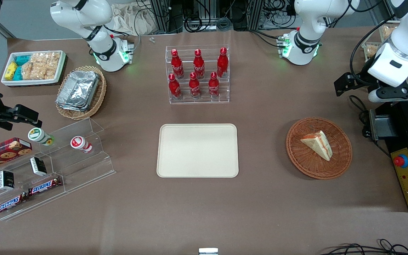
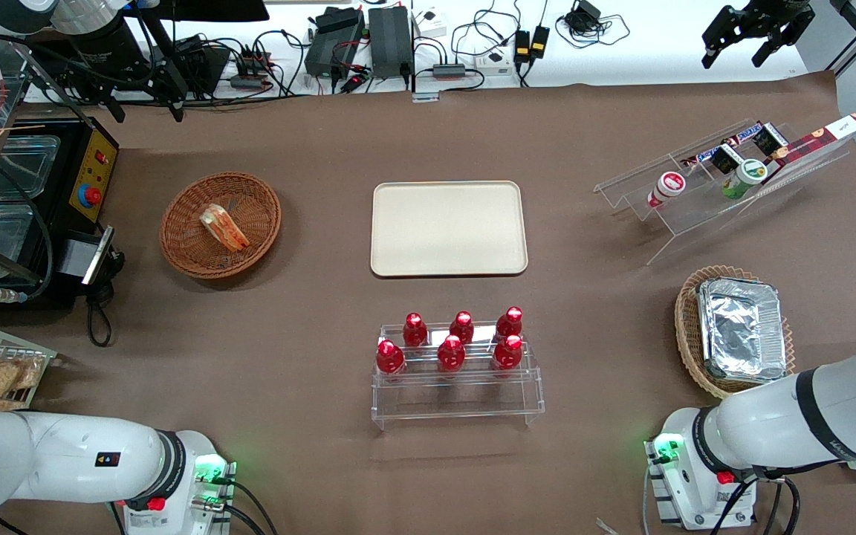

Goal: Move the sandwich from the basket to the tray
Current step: 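Move the left gripper over the wicker basket toward the wrapped sandwich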

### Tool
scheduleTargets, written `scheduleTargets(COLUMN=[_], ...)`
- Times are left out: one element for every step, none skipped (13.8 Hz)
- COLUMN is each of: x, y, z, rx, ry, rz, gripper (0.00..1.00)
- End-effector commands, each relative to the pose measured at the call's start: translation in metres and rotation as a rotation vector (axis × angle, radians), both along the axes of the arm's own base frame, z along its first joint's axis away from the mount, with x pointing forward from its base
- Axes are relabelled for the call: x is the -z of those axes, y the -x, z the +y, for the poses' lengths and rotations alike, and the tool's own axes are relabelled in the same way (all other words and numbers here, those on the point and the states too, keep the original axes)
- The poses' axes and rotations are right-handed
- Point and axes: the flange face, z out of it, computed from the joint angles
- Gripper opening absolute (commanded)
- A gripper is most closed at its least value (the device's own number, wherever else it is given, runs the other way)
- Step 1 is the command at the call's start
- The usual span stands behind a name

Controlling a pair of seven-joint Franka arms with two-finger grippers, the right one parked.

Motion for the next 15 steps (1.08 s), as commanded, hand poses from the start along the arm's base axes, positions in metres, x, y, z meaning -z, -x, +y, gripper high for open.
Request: scheduleTargets(x=[-0.006, -0.006, -0.008, -0.007, -0.007, -0.007, -0.006, -0.006, -0.007, -0.006, -0.005, -0.002, 0.000, 0.005, 0.012], y=[0.007, 0.007, 0.007, 0.006, 0.006, 0.005, 0.005, 0.005, 0.005, 0.005, 0.004, 0.002, 0.001, 0.000, 0.000], z=[-0.002, -0.002, -0.004, -0.004, -0.005, -0.004, -0.004, -0.004, -0.003, -0.001, 0.001, 0.001, 0.001, 0.001, 0.003], rx=[0.006, 0.006, 0.005, 0.003, 0.002, -0.003, -0.001, -0.006, -0.021, -0.041, -0.067, -0.105, -0.153, -0.198, -0.225], ry=[-0.013, -0.014, -0.013, -0.013, -0.009, -0.011, -0.019, -0.017, -0.004, 0.000, 0.004, 0.005, 0.006, 0.005, 0.004], rz=[0.006, 0.005, 0.003, 0.006, 0.007, 0.007, 0.005, 0.004, 0.003, 0.005, 0.004, 0.004, 0.006, 0.012, 0.019], gripper=[1.00, 1.00, 1.00, 1.00, 1.00, 1.00, 1.00, 1.00, 1.00, 1.00, 1.00, 1.00, 1.00, 1.00, 1.00])
